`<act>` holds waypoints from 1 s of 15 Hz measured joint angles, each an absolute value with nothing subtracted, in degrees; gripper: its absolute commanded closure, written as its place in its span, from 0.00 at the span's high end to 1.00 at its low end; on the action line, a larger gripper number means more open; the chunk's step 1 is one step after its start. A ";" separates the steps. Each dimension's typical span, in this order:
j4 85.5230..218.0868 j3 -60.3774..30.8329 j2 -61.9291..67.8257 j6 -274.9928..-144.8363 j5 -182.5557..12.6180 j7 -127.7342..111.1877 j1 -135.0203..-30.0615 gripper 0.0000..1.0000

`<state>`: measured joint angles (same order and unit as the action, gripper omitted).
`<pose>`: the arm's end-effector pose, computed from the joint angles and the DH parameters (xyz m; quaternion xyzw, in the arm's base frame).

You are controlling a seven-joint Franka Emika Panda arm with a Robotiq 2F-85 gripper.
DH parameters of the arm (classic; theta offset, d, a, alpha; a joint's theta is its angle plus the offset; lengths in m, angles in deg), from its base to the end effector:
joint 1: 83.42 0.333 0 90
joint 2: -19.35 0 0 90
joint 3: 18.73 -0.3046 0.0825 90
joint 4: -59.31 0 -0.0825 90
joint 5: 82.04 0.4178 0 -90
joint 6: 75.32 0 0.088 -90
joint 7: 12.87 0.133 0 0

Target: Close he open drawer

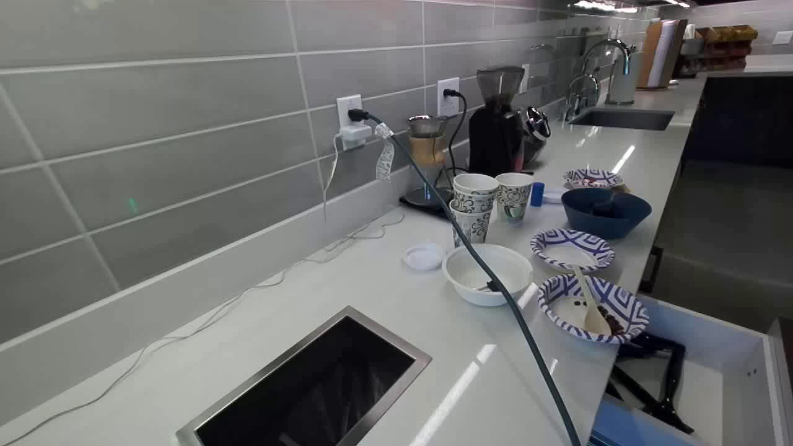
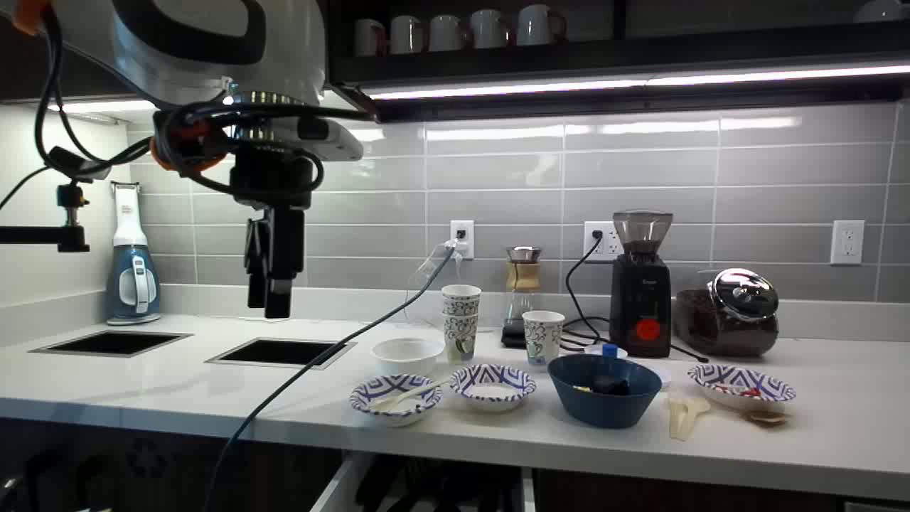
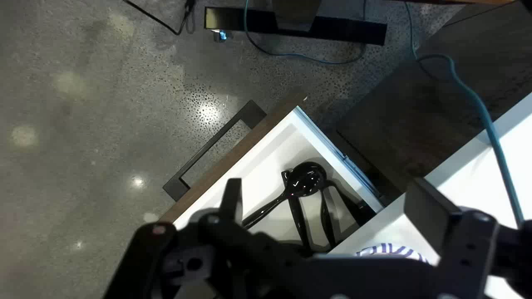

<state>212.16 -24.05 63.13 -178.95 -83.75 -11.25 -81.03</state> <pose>0.3436 0.0393 0.4101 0.9968 0.0428 -0.0453 0.0496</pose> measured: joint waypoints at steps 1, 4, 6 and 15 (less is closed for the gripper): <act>212.16 -24.05 63.13 -178.95 -83.75 -11.25 -81.03 1.00; 212.16 -24.05 63.13 -178.95 -83.75 -11.25 -81.03 1.00; 212.16 -24.05 63.13 -178.95 -83.75 -11.25 -81.03 1.00; 213.82 -15.71 61.95 -178.79 -83.99 -27.15 -79.93 1.00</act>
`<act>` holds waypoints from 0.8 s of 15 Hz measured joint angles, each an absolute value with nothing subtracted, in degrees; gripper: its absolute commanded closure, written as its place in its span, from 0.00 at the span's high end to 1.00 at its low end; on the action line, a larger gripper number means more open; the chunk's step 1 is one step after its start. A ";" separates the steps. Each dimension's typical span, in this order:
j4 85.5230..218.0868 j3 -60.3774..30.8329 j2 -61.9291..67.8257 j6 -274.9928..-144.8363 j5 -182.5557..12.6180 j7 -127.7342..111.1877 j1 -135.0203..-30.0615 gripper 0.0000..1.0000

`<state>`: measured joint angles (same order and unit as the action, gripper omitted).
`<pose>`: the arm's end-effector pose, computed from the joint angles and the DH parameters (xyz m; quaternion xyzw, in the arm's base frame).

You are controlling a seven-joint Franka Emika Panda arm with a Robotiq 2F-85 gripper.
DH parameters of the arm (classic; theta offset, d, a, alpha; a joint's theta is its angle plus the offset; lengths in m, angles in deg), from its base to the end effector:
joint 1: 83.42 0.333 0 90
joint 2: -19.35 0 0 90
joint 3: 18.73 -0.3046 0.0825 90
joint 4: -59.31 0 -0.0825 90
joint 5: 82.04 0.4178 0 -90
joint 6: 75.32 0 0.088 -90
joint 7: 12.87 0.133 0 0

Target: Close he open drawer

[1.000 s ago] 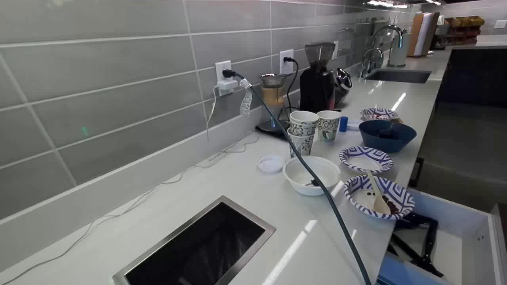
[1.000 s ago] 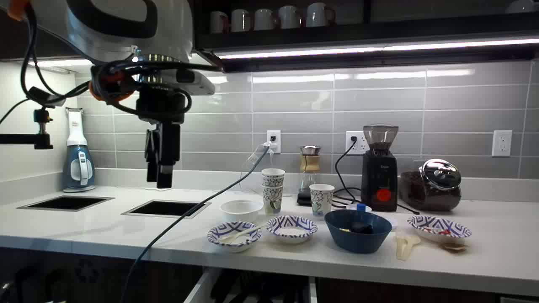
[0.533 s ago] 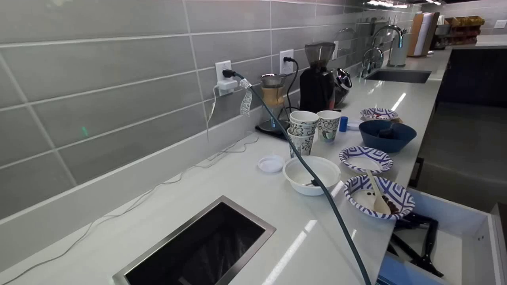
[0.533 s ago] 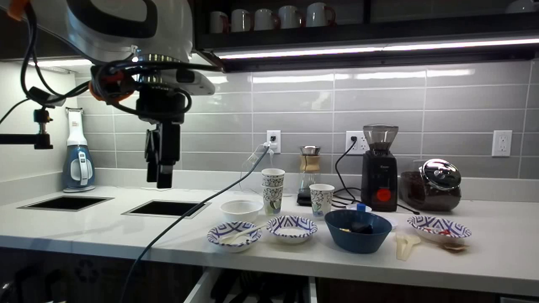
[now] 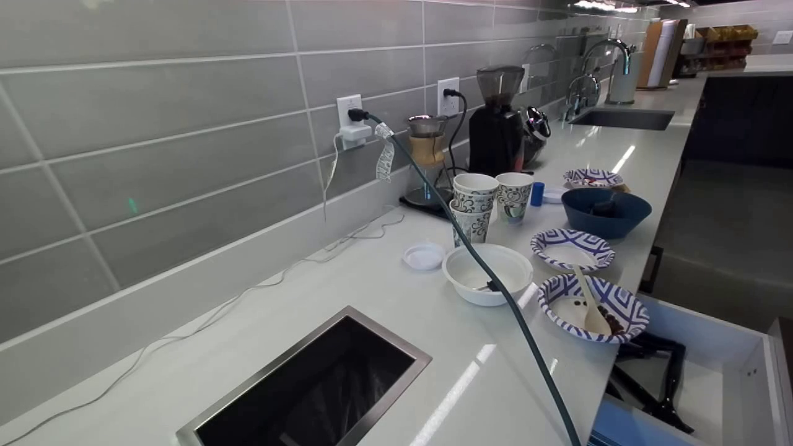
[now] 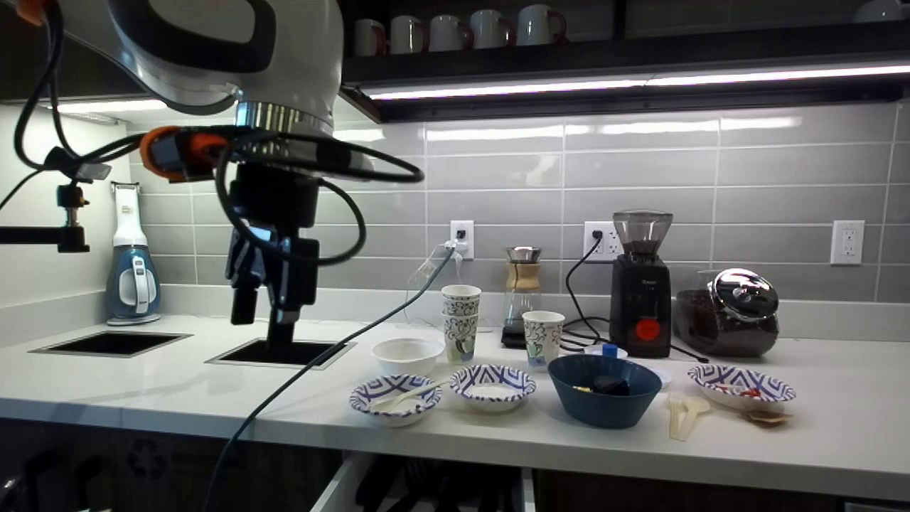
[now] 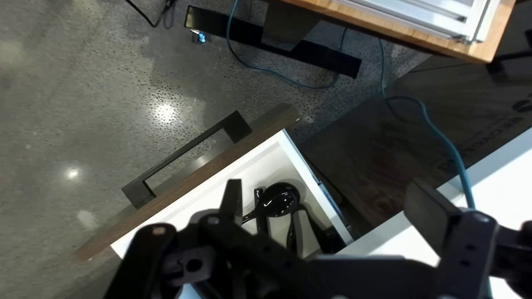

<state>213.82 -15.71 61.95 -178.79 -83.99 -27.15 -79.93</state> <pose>0.3406 0.0018 0.3889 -0.9872 -0.1413 0.0732 0.0099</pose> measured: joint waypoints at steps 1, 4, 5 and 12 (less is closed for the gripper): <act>214.18 -13.19 61.74 -178.79 -84.40 -31.39 -79.98 1.00; 214.69 -5.47 60.66 -178.08 -87.00 -44.16 -80.52 1.00; 214.79 -3.36 59.93 -177.99 -88.76 -47.66 -80.93 1.00; 216.42 -0.33 51.32 -188.47 -101.26 -57.93 -84.76 1.00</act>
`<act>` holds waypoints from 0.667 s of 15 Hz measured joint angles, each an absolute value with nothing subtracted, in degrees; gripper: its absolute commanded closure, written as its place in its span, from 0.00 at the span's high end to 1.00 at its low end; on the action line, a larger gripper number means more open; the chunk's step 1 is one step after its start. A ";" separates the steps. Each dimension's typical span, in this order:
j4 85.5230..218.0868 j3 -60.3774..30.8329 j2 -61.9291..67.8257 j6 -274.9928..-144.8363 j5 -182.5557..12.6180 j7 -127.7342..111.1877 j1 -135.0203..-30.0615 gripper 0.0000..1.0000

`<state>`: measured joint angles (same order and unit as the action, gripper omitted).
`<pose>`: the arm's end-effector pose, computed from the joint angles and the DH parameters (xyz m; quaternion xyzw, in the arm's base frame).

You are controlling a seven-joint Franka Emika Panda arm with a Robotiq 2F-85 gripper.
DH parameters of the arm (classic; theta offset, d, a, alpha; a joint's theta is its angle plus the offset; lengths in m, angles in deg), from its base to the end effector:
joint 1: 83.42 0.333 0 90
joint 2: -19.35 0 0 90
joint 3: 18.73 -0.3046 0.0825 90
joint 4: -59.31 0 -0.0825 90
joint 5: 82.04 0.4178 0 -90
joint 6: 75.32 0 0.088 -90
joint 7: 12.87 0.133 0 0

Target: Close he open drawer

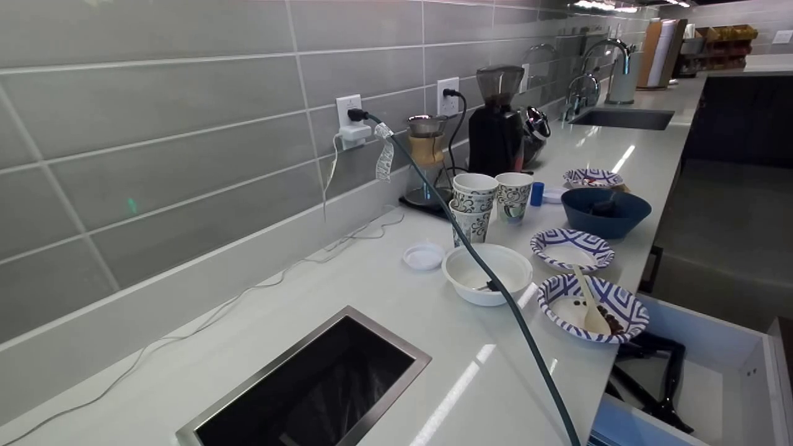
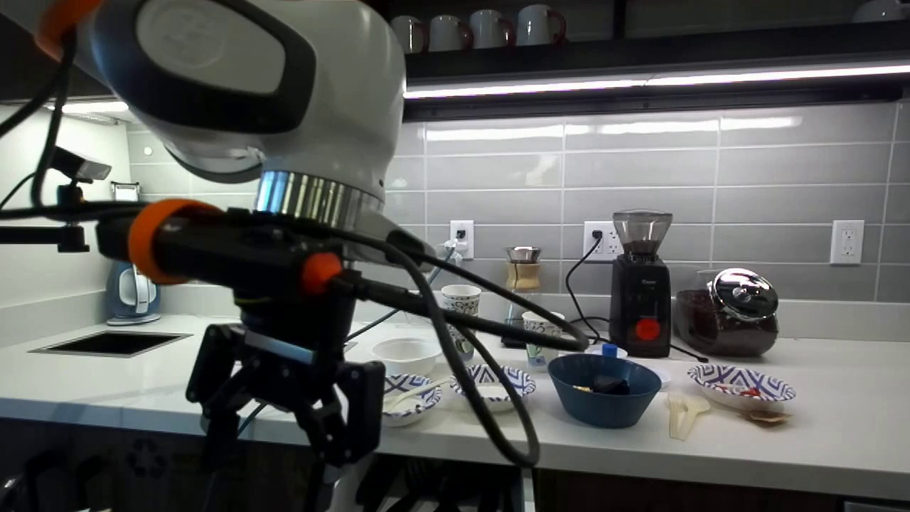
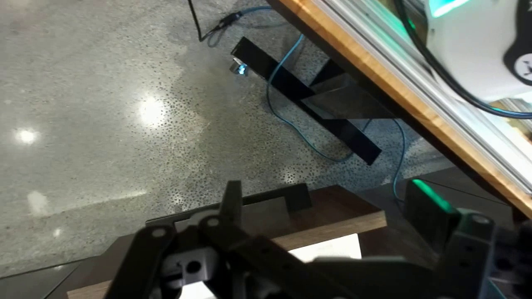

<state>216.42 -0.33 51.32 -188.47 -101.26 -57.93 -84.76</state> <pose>0.3356 -0.1289 0.3048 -0.9364 -0.3283 0.1238 0.0020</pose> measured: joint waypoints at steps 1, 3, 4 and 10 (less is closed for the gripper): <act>216.94 -0.28 49.94 -192.27 -102.10 -58.64 -85.05 1.00; 217.08 0.05 46.96 -199.22 -102.25 -60.58 -85.61 1.00; 217.10 0.22 45.33 -201.50 -102.25 -61.16 -86.08 1.00; 217.05 0.27 41.95 -204.19 -102.25 -62.02 -87.08 1.00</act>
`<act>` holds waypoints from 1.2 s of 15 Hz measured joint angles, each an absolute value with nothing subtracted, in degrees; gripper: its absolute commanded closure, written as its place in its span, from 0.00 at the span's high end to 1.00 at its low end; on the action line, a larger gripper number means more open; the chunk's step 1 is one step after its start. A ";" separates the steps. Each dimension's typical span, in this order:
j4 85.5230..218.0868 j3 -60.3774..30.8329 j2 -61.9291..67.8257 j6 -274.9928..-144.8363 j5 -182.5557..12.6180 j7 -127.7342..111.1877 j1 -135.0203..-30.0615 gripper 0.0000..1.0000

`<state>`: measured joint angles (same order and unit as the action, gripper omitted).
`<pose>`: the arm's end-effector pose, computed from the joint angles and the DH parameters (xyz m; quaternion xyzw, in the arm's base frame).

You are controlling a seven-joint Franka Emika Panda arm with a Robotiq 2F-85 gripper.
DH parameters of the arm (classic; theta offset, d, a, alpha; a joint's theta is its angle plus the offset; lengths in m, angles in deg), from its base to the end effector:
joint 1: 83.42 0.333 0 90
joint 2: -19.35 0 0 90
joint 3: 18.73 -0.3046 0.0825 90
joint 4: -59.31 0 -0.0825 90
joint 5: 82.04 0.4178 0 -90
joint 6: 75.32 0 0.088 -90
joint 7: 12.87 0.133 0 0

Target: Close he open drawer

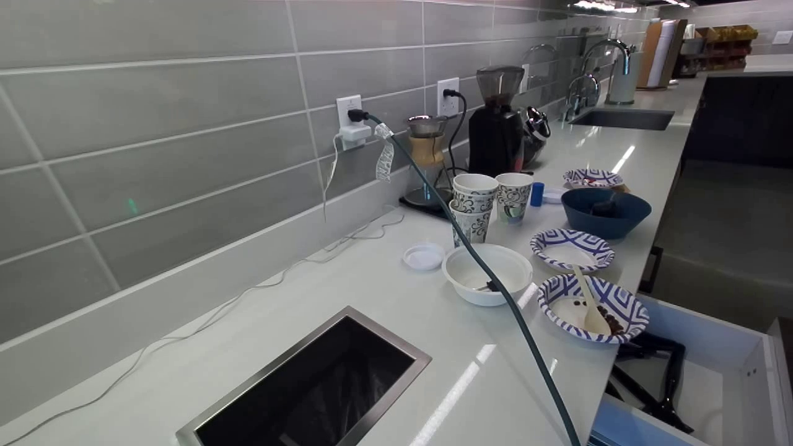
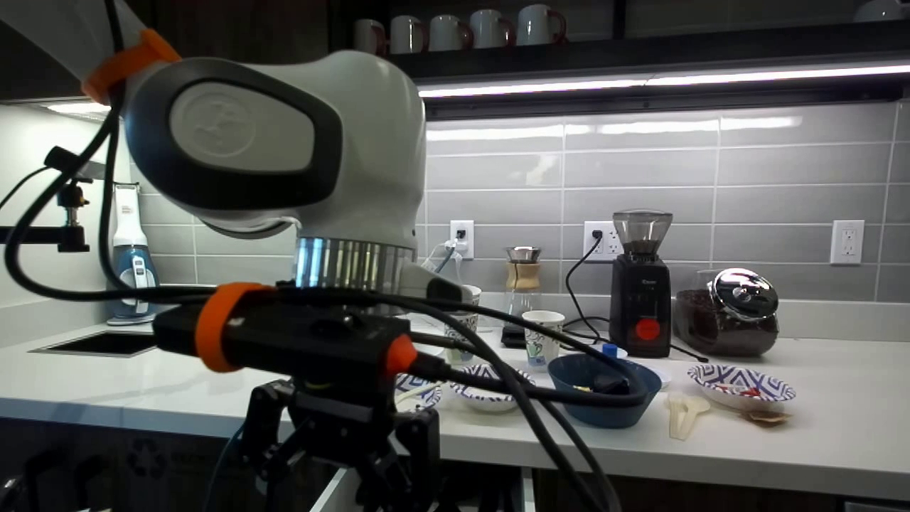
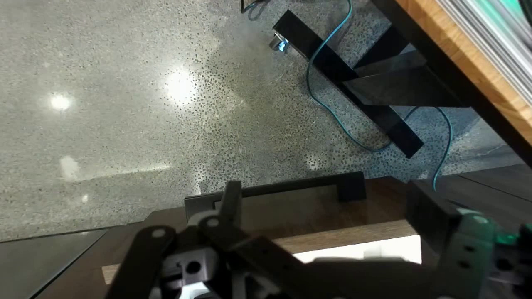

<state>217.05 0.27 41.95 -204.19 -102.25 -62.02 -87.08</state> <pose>0.3569 -0.1472 0.2592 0.9301 0.3568 -0.0845 0.0228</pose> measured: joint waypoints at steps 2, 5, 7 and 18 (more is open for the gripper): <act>217.05 0.06 41.95 -204.19 -102.16 -62.03 -87.22 1.00; 217.08 -1.07 40.60 -206.81 -102.62 -62.00 -88.51 1.00; 217.13 -1.19 37.77 -211.12 -104.37 -62.00 -89.68 1.00; 217.44 -1.51 17.47 -235.43 -106.15 -61.96 -93.36 0.10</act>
